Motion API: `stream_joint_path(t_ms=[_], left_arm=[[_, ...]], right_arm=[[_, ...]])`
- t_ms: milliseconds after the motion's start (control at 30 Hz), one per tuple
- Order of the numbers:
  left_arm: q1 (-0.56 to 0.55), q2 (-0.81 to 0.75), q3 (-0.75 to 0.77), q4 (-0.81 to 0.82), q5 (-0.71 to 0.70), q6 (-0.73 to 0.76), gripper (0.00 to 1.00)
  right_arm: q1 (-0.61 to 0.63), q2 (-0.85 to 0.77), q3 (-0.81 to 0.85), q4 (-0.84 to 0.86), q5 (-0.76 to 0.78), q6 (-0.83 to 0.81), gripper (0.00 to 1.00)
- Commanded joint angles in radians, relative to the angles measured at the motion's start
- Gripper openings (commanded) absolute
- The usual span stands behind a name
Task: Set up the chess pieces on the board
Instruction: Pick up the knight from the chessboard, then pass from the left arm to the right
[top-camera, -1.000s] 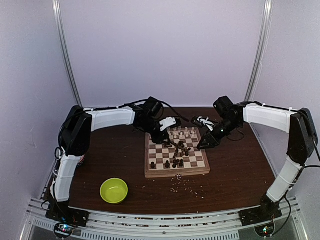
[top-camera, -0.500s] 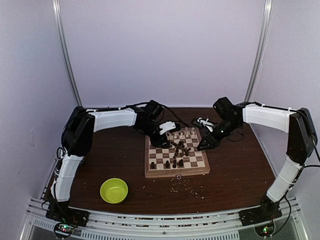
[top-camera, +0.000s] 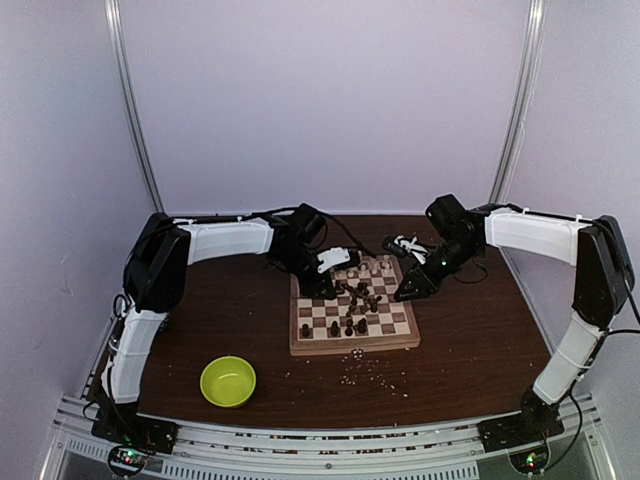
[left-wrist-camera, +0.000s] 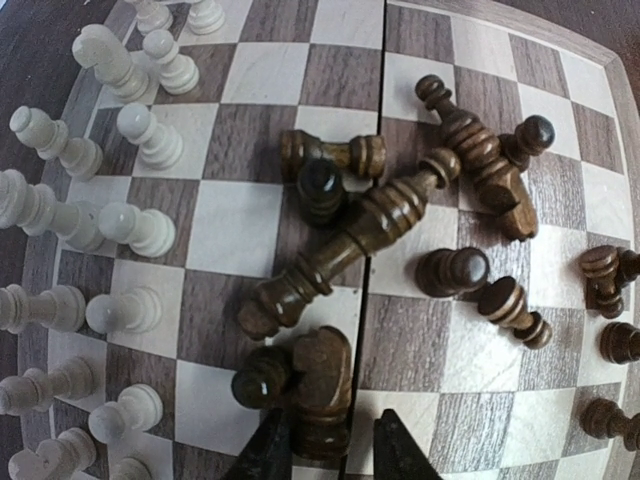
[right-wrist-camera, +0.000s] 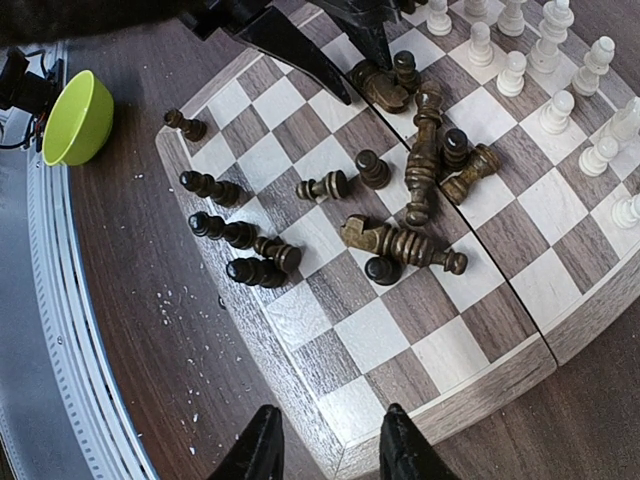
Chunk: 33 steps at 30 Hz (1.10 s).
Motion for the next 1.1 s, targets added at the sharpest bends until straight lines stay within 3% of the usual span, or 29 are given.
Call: stream_joint_path(t_ms=[0,233,633,800,1067], left_arm=[[0.004,0.017,-0.004,0.007,0.024,0.012,0.30],[0.004,-0.005,-0.020,0.007,0.042,0.000,0.22],[0.004,-0.298,-0.219,0.172,0.097,-0.138,0.18],[-0.014,-0.422,-0.330,0.383,0.112,-0.264,0.18],[-0.070,-0.463,-0.329,0.426,0.056,-0.287,0.18]], right_arm=[[-0.005,0.009,-0.007,-0.005,-0.012,-0.013,0.34],[-0.005,0.002,-0.004,-0.010,-0.018,-0.006,0.34],[-0.005,0.002,0.184,-0.117,-0.080,0.105,0.36],[-0.014,0.104,0.349,-0.203,-0.208,0.222,0.40],[-0.012,0.186,0.454,-0.143,-0.396,0.424,0.49]])
